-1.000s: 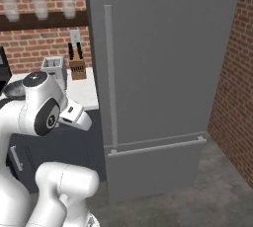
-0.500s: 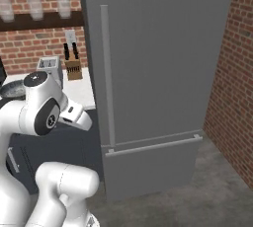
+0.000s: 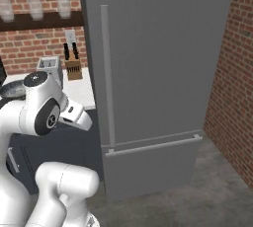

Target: Grab a lemon wedge from the fridge and one ice cube from the ice bowl, and put them in the glass of lemonade.

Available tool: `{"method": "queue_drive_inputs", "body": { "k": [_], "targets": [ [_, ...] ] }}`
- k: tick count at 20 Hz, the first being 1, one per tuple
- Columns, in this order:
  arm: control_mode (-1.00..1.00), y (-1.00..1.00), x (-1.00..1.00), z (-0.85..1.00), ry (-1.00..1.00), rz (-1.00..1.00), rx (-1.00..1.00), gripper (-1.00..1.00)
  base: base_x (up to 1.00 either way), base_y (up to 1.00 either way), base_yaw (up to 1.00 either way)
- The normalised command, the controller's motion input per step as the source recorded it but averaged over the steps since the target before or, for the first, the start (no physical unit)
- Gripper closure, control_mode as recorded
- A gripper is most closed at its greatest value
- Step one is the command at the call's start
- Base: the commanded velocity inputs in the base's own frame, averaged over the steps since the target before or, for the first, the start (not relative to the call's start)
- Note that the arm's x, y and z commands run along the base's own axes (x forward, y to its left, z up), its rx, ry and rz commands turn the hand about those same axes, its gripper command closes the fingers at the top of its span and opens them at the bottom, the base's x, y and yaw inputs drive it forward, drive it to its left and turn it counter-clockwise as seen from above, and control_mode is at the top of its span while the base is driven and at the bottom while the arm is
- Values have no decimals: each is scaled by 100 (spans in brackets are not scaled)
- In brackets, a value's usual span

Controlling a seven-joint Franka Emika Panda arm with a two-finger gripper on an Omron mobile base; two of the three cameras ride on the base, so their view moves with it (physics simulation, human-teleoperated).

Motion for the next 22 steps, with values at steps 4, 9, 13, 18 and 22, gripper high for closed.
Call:
{"method": "queue_drive_inputs", "body": {
  "k": [4,9,13,18,22],
  "targets": [
    [-100,-11,-6,17,-15,11,0,-100,0,0,0],
    [-100,-39,-1,42,-18,28,0,-100,0,0,0],
    [-100,-42,1,46,-8,31,-8,-100,0,0,0],
    [-100,-20,31,70,0,39,-17,-100,0,0,0],
    [-100,-1,91,91,10,18,-3,-100,0,0,0]
  ]
}}
